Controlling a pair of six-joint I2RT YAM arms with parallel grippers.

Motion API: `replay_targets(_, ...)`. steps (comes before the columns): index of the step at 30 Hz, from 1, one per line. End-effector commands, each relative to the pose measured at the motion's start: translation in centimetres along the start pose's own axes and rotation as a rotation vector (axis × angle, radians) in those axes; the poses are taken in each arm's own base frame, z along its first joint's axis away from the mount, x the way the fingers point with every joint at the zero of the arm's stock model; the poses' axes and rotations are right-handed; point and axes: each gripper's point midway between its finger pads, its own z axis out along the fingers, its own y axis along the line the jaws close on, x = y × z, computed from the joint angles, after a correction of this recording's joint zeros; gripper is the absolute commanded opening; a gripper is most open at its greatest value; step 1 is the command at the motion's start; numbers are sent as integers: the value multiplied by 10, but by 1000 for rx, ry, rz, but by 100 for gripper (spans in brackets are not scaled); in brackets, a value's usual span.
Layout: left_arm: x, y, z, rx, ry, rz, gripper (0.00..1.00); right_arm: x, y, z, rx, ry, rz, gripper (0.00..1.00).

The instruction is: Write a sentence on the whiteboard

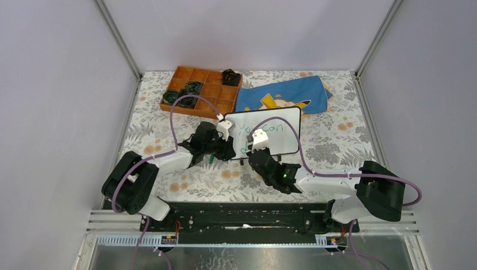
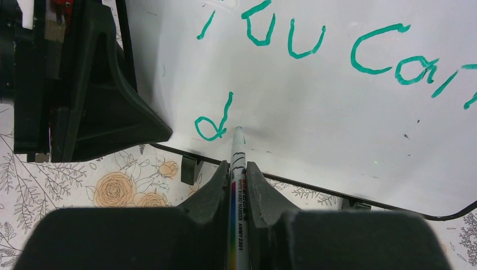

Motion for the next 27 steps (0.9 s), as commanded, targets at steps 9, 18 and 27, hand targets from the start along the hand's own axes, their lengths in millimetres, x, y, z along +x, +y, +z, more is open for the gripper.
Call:
replay_targets(9,-11,-5,-2,2,-22,51,42,-16,-22,-3,92,-40,33,0)
replay_targets(18,-11,-5,-2,0,-22,53,42,-6,-26,-5,93,-19,28,0)
replay_targets(27,-11,-5,-2,0,-21,52,42,1,-16,-4,44,7,25,0)
